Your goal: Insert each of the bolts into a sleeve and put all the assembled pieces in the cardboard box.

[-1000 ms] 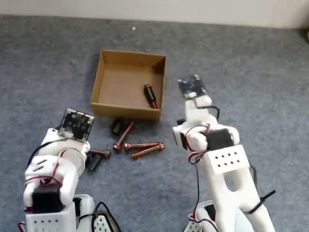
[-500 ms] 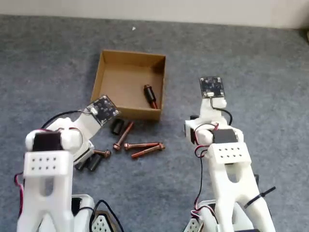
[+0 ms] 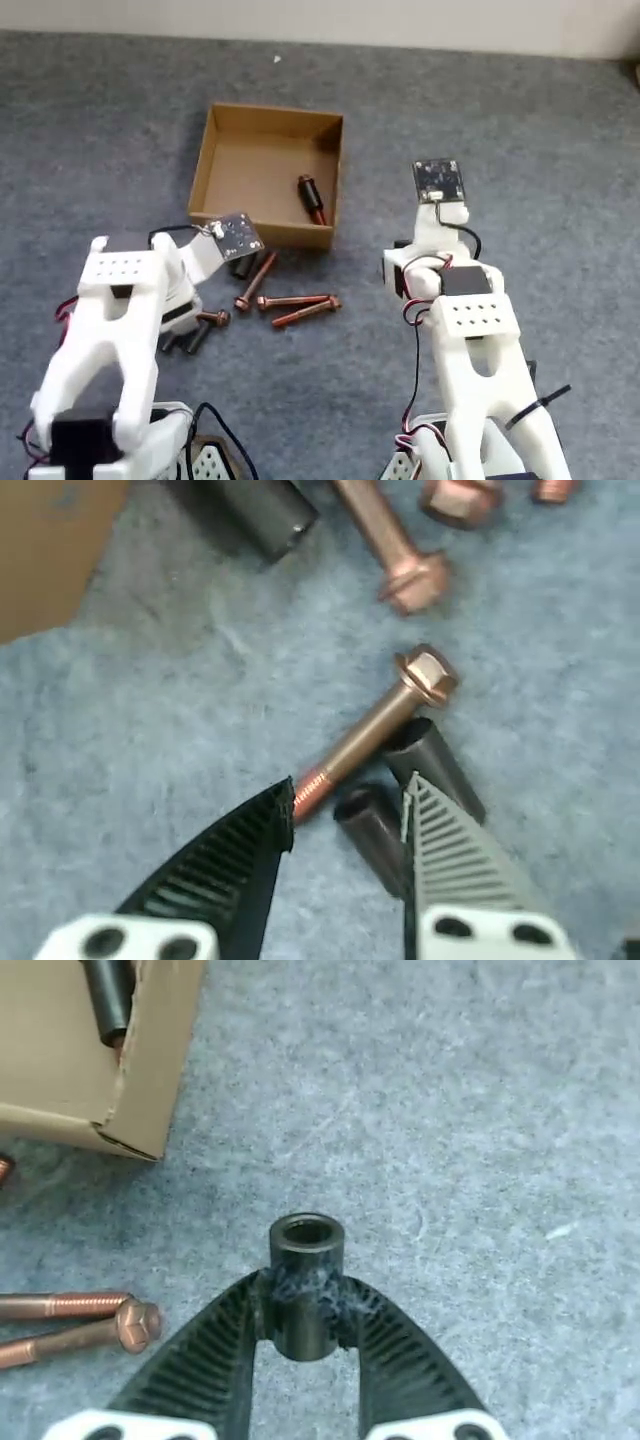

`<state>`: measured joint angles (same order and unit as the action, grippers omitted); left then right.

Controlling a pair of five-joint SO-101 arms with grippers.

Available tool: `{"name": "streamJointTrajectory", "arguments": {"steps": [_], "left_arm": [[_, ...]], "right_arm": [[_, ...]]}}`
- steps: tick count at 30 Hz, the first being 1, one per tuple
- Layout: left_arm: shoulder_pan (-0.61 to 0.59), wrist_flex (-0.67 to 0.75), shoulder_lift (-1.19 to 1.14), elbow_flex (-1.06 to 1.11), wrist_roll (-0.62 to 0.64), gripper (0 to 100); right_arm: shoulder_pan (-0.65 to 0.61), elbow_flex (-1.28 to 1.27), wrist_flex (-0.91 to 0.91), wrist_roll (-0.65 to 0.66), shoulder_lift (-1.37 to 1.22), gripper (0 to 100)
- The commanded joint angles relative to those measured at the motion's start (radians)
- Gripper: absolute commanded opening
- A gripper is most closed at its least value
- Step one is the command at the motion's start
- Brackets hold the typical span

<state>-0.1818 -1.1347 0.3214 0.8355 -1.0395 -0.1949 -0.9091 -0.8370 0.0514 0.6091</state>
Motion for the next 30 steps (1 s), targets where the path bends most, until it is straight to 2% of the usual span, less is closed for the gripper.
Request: {"name": "streamJointTrajectory", "arguments": {"steps": [1, 14, 30], "left_arm": [[0.013, 0.091, -0.058, -0.045, -0.008, 19], [0.153, 0.107, -0.119, -0.021, -0.002, 19], [0.162, 0.107, -0.124, -0.019, -0.006, 14]], "right_arm": [[0.022, 0.01, 0.033, -0.003, 0.008, 0.5], [0.022, 0.01, 0.033, -0.002, 0.008, 0.5], [0.018, 0.005, 0.033, -0.002, 0.008, 0.5]]}}
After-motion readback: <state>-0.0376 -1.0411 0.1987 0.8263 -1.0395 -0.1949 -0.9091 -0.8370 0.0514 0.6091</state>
